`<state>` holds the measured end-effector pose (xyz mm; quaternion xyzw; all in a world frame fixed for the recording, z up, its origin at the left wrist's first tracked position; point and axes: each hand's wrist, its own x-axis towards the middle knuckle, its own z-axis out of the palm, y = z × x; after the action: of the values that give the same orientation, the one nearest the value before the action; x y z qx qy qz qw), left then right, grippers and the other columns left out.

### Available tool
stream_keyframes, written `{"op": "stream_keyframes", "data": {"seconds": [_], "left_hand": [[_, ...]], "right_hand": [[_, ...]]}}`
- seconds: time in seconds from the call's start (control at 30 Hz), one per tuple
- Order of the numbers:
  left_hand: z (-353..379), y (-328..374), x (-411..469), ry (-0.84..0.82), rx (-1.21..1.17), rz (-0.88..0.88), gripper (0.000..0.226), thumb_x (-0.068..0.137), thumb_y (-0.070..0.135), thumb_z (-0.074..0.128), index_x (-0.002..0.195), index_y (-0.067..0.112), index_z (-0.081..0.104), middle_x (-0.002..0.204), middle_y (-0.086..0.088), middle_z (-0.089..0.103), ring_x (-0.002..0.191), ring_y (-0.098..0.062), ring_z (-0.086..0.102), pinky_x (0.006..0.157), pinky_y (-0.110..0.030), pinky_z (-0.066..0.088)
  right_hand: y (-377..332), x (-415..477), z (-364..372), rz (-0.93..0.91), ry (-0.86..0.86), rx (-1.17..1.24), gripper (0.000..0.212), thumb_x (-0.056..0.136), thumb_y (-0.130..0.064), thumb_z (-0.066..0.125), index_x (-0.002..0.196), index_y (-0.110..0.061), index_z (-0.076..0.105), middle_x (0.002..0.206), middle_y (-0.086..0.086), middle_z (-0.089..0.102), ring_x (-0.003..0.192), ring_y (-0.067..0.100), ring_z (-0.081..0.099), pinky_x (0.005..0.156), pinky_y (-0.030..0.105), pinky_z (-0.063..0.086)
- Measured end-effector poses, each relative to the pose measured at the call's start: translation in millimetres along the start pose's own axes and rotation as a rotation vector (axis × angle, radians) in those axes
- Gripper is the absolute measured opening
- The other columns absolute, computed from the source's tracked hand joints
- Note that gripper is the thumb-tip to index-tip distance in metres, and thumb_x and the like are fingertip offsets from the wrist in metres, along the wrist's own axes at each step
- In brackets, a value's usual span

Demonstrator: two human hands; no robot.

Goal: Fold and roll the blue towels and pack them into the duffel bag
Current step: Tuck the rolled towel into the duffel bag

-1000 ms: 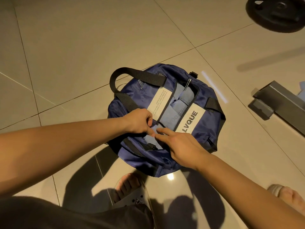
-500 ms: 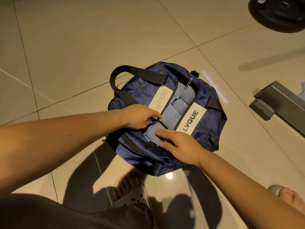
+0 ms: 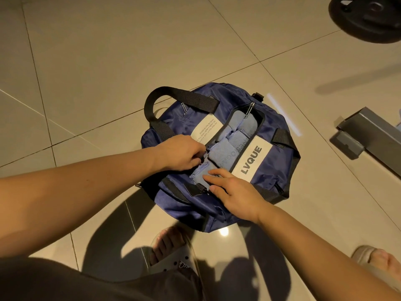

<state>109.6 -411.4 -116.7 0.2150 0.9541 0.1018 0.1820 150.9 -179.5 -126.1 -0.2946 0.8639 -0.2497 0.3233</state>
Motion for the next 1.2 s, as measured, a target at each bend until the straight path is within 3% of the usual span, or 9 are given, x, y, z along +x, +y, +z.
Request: {"op": "stream_keyframes", "data": {"seconds": [0.3, 0.43, 0.6, 0.67, 0.77, 0.87, 0.97, 1.07, 1.2], "left_hand": [[-39.1, -18.5, -22.8, -0.042, -0.619, -0.158, 0.014, 0.082, 0.005, 0.068, 0.083, 0.017, 0.060, 0.065, -0.001, 0.054, 0.056, -0.009, 0.043, 0.054, -0.023, 0.035], [-62.2, -19.1, -16.8, 0.003, -0.816, -0.222, 0.013, 0.087, -0.005, 0.062, 0.088, 0.009, 0.064, 0.052, 0.014, 0.050, 0.046, 0.000, 0.038, 0.047, -0.012, 0.029], [-29.6, 3.7, -12.6, -0.184, -0.532, -0.112, 0.017, 0.086, 0.018, 0.069, 0.099, 0.024, 0.059, 0.074, 0.006, 0.055, 0.063, -0.009, 0.045, 0.061, -0.029, 0.038], [-21.5, 3.4, -14.0, -0.138, -0.437, -0.090, 0.020, 0.087, 0.021, 0.067, 0.102, 0.026, 0.054, 0.078, 0.005, 0.053, 0.066, -0.012, 0.046, 0.061, -0.033, 0.036], [-20.9, 7.1, -16.7, -0.036, -0.191, -0.017, 0.027, 0.086, 0.022, 0.063, 0.109, 0.027, 0.050, 0.067, 0.004, 0.047, 0.058, -0.009, 0.043, 0.056, -0.033, 0.029], [-20.7, 10.4, -17.9, 0.012, -0.015, -0.001, 0.045, 0.087, 0.029, 0.062, 0.129, 0.031, 0.048, 0.072, 0.008, 0.049, 0.061, -0.008, 0.045, 0.051, -0.028, 0.027], [-19.5, 3.1, -10.9, 0.093, 0.170, 0.058, 0.065, 0.083, 0.043, 0.065, 0.144, 0.033, 0.045, 0.100, 0.002, 0.050, 0.086, -0.018, 0.048, 0.066, -0.031, 0.034], [-25.3, 2.3, 3.3, 0.108, 0.291, 0.087, 0.077, 0.078, 0.055, 0.069, 0.148, 0.034, 0.044, 0.107, 0.000, 0.035, 0.095, -0.016, 0.032, 0.078, -0.034, 0.031], [-26.7, 6.5, 13.4, -0.001, 0.416, 0.061, 0.070, 0.078, 0.064, 0.063, 0.142, 0.039, 0.051, 0.125, -0.004, 0.038, 0.116, -0.024, 0.036, 0.093, -0.038, 0.035]], "right_hand": [[-4.5, 4.2, -2.8, 0.022, -0.097, -0.021, 0.044, 0.108, -0.041, 0.031, 0.150, -0.037, 0.044, 0.160, -0.021, 0.028, 0.139, 0.012, 0.041, 0.112, 0.037, 0.038], [-9.0, 15.6, -9.3, 0.072, -0.216, 0.112, 0.047, 0.104, -0.040, 0.026, 0.132, -0.026, 0.060, 0.150, -0.015, 0.044, 0.131, 0.015, 0.048, 0.113, 0.040, 0.036], [-7.6, 10.4, -26.5, 0.103, -0.154, 0.385, 0.045, 0.103, -0.038, 0.034, 0.133, -0.024, 0.064, 0.144, -0.013, 0.053, 0.132, 0.006, 0.046, 0.118, 0.027, 0.029], [-4.3, 8.4, -26.0, 0.058, 0.011, 0.310, 0.054, 0.095, -0.036, 0.030, 0.130, -0.016, 0.066, 0.137, -0.006, 0.057, 0.127, 0.011, 0.050, 0.114, 0.029, 0.033], [-0.6, 9.5, -20.4, 0.029, 0.154, 0.226, 0.041, 0.105, -0.025, 0.037, 0.137, -0.012, 0.059, 0.135, 0.000, 0.055, 0.126, 0.018, 0.050, 0.109, 0.028, 0.035], [-2.7, 11.8, -14.1, 0.050, 0.071, 0.180, 0.039, 0.108, -0.023, 0.039, 0.145, -0.015, 0.051, 0.146, 0.001, 0.051, 0.133, 0.021, 0.046, 0.111, 0.032, 0.035], [-5.0, 13.4, -7.9, 0.080, 0.002, 0.175, 0.039, 0.108, -0.025, 0.040, 0.144, -0.019, 0.053, 0.154, 0.001, 0.046, 0.142, 0.020, 0.040, 0.116, 0.031, 0.030], [-6.1, 14.6, -10.0, 0.112, -0.020, 0.198, 0.038, 0.107, -0.023, 0.043, 0.142, -0.021, 0.056, 0.153, 0.001, 0.047, 0.143, 0.019, 0.039, 0.116, 0.029, 0.028], [-8.9, 15.2, -16.1, 0.177, -0.090, 0.197, 0.038, 0.106, -0.027, 0.043, 0.140, -0.033, 0.057, 0.144, -0.003, 0.057, 0.128, 0.020, 0.053, 0.108, 0.029, 0.040]]}}
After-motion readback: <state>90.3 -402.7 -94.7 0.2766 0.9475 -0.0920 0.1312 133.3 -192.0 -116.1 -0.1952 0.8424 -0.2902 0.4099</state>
